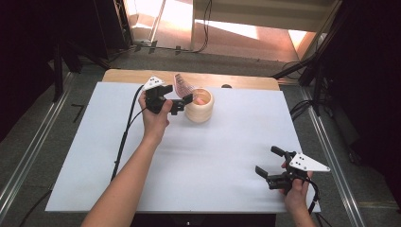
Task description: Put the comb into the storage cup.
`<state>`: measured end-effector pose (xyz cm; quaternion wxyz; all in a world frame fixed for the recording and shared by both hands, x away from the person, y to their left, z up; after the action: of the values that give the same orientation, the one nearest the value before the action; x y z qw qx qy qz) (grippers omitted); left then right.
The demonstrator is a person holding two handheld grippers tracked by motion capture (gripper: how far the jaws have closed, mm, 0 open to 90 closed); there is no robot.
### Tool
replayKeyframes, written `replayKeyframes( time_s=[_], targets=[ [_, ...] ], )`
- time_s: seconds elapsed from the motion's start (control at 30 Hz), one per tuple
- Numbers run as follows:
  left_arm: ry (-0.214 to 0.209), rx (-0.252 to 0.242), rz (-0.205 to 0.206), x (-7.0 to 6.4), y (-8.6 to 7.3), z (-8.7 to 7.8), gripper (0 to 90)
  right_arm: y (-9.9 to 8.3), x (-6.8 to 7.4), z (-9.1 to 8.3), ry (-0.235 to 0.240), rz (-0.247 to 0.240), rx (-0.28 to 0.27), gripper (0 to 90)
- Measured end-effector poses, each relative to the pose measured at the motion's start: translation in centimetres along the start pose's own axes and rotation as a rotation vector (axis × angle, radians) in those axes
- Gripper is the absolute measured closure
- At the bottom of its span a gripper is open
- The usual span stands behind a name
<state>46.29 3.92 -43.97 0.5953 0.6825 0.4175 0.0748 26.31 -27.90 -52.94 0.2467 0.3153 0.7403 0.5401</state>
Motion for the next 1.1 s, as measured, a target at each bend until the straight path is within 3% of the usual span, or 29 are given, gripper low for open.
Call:
replayKeyframes(
  time_s=[0.23, 0.67, 1.1],
  targets=[
    [-0.021, -0.005, 0.049, -0.7, -0.8, -1.5, 0.0, 0.0, 0.0, 0.0, -0.003, -0.003, -0.001, 0.0],
    [-0.048, 0.016, 0.094, -1.3, -2.8, -3.9, 0.0, 0.0, 0.0, 0.0, -0.009, -0.006, 0.002, 0.0],
    [-0.048, 0.036, 0.105, -1.0, -5.3, -6.5, 0.0, 0.0, 0.0, 0.1, -0.012, -0.004, 0.007, 0.0]
  ],
)
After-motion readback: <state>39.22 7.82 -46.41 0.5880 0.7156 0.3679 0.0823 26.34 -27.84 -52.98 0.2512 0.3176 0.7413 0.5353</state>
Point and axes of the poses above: each handheld gripper's, and its own axes: z roughly forward along the jaws, y roughly out of its top, x roughly to its left, the point moved 7 cm from there along z, roughly forward along the jaws, and after that the axes turned 8 degrees about -z, right-handed, at the moved point
